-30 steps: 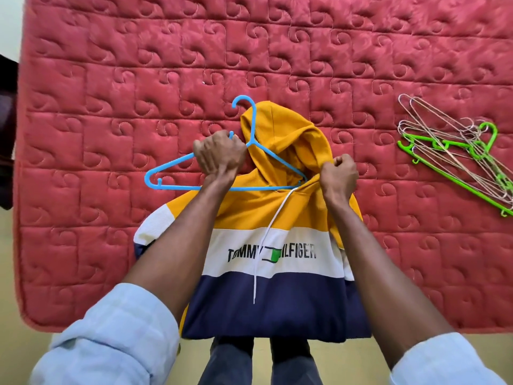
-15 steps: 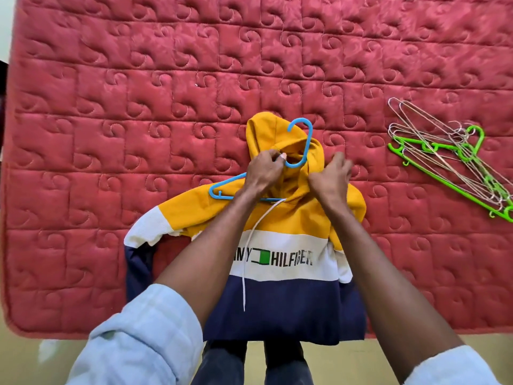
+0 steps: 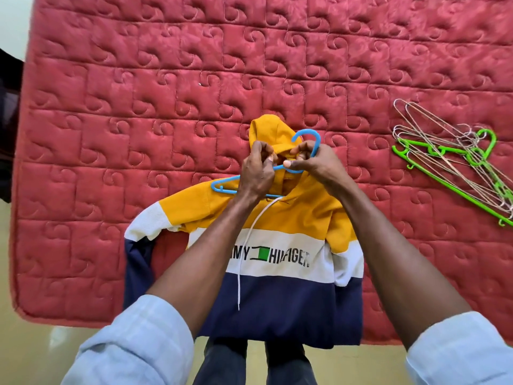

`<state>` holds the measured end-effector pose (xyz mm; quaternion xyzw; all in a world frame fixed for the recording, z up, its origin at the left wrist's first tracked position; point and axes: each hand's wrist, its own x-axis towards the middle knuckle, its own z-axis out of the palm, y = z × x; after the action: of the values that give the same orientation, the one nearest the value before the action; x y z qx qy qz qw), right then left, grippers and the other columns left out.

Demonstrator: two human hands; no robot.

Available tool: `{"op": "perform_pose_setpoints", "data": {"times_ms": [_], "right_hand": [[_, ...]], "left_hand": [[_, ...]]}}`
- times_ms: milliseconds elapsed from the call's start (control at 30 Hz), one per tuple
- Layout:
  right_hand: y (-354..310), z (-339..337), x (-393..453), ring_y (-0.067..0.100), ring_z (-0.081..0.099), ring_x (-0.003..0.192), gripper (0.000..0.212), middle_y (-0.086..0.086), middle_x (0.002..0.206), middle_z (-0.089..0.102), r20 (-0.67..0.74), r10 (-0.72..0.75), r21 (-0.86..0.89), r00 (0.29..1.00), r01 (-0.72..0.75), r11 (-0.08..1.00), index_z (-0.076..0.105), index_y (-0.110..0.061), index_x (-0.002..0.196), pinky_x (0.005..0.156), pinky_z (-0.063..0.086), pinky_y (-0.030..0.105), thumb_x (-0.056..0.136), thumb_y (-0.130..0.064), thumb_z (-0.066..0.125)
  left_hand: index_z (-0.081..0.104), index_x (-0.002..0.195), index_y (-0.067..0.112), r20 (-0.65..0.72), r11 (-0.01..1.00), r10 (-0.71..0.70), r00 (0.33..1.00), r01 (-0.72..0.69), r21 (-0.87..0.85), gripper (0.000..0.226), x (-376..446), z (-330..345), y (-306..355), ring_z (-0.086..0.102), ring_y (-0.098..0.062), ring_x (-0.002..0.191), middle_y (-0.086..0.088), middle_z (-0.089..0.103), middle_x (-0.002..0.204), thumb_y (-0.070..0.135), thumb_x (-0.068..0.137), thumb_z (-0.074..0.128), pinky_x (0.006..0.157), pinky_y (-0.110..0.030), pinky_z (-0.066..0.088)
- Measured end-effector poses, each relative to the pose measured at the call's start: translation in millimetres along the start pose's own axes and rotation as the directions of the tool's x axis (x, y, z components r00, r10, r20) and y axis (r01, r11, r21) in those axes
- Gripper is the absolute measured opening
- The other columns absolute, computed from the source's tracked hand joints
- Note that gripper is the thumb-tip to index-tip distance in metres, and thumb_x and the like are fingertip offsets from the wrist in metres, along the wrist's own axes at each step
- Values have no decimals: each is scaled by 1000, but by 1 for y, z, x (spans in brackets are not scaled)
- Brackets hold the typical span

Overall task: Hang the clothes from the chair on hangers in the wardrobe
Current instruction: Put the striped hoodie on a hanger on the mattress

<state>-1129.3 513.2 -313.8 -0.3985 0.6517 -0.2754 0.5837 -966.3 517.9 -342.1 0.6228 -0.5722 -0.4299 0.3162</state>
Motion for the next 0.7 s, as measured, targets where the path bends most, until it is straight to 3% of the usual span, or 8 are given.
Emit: {"op": "perform_pose_setpoints", "data": {"times_ms": [67,167,267,367,533,633,700], "right_hand": [[3,-6,1,5,48,61,24,-8,61,52,5,-3,5,1000,3,1000,67,-10,85,60,42,19,69,-6,84],[6,-14,2,12,55,68,15,4,69,59,-47,-35,56,998,37,998,71,-10,79,67,47,26,70,-9,83],[8,-18,3,16,61,77,11,9,79,66,-2,-48,28,999,48,998,67,-4,77,74,50,28,76,-5,78],[12,-18,5,17,62,83,14,12,86,65,105,-48,-95,993,58,994,62,-4,85,77,51,27,81,-6,75],[20,-14,6,20,70,88,32,8,91,74,168,36,-299,985,17,954,71,-16,100,80,55,36,72,-23,85],[18,-18,1,10,64,71,21,8,83,71,106,-19,-173,994,37,984,75,-6,96,70,50,25,82,-21,78],[15,-26,-4,3,62,71,21,6,85,71,37,-40,-84,998,43,996,74,-3,99,68,49,16,83,-17,75]], "left_hand": [[56,98,4,-115,994,85,990,-76,78,11,-9,-3,-4,55,-21,84,-6,59,90,5,87,53,76,-33,46],[57,90,5,-252,980,158,955,-120,159,4,-37,-6,-18,53,-23,77,-7,57,83,8,88,55,70,-32,44],[58,87,8,-59,980,87,994,-75,182,4,-71,-1,-44,55,-21,69,-6,60,77,10,86,55,62,-39,50],[64,93,7,75,981,-51,996,36,190,10,-86,10,-61,60,-19,77,-7,66,86,4,87,56,69,-40,55],[67,108,8,84,972,-143,986,124,199,19,-86,24,-61,62,-21,95,-9,69,103,9,92,55,84,-37,54],[66,109,13,57,948,-253,966,235,213,21,-76,27,-54,63,-23,89,-7,70,99,22,98,51,73,-37,52],[67,99,13,40,918,-266,963,240,317,21,-66,28,-52,63,-27,85,-9,70,93,28,97,51,70,-40,50]]}}
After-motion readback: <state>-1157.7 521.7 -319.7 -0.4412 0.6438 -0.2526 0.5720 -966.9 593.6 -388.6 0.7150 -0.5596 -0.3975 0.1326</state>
